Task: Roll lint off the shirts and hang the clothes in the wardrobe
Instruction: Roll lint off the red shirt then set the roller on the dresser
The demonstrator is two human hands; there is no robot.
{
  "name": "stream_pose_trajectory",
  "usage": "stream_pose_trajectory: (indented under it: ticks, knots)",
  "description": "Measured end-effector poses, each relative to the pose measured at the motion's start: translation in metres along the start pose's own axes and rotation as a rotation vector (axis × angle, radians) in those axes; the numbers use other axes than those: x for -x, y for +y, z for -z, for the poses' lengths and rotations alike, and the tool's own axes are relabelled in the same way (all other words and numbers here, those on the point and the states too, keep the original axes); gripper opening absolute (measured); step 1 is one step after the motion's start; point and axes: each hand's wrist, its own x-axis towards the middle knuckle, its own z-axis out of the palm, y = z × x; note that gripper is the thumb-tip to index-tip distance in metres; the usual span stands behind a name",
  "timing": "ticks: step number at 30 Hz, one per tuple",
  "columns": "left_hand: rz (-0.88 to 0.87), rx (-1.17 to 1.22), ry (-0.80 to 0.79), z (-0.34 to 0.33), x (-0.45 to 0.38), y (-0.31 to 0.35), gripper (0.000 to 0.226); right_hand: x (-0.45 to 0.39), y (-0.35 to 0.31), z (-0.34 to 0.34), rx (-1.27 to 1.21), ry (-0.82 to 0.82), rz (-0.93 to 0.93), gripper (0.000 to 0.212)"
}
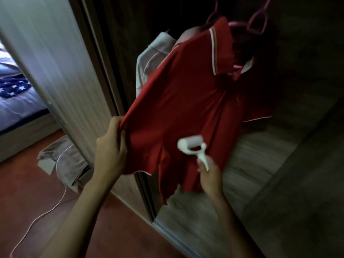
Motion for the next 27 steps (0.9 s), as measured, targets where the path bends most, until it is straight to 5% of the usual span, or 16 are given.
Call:
stream_pose_trajectory:
  ticks: [7,12,18,27]
  knots:
    - [-0.002,0.006,0.024,-0.010,-0.002,0.007,0.014,-0.066,-0.087,0.056,-0.177,0.448,0.234,0.027]
    - [-0.047,-0.068,-0.002,-0.009,-0.003,0.004,0.031,-0.073,-0.041,0.034,-0.055,0.312,0.153,0.024]
    - [-0.080,-0.032,0.028,-0.011,-0.001,-0.001,0.025,-0.042,0.028,0.003,0.089,0.128,-0.049,0.025]
    - [-0.069,0.018,0.068,-0.009,-0.007,0.002,0.017,-0.053,-0.061,0.035,-0.105,0.403,0.163,0.018]
